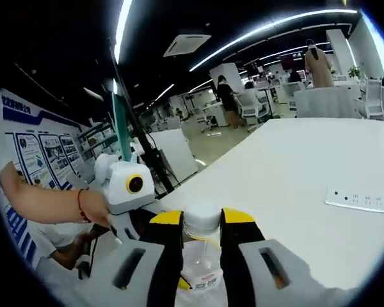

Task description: Arrange the tabletop items into an orderly group along one side of the table until the central work area is clear of visible clutter.

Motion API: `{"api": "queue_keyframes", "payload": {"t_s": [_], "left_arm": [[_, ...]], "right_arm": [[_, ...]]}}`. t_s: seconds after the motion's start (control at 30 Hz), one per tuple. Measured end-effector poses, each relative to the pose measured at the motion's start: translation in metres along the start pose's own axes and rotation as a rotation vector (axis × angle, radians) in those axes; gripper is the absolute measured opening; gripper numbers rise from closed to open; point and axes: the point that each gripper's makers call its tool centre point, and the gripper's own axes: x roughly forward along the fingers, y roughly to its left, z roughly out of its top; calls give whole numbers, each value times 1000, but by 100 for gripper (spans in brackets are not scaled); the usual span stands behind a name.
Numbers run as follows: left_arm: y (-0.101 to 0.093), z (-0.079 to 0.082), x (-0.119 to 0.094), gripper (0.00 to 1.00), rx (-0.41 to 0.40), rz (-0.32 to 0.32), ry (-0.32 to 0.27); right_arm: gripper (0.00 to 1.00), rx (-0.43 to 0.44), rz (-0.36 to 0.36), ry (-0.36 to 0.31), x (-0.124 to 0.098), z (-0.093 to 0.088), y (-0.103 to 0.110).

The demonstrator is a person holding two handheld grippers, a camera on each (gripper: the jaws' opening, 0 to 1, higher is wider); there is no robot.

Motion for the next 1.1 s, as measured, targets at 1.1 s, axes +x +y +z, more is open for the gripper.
{"api": "queue_keyframes", "payload": {"t_s": [1.1], "left_arm": [[-3,13,35,40,239,-13,-31]], "right_arm": [[19,-215,-125,-5,-31,1,-15]]}}
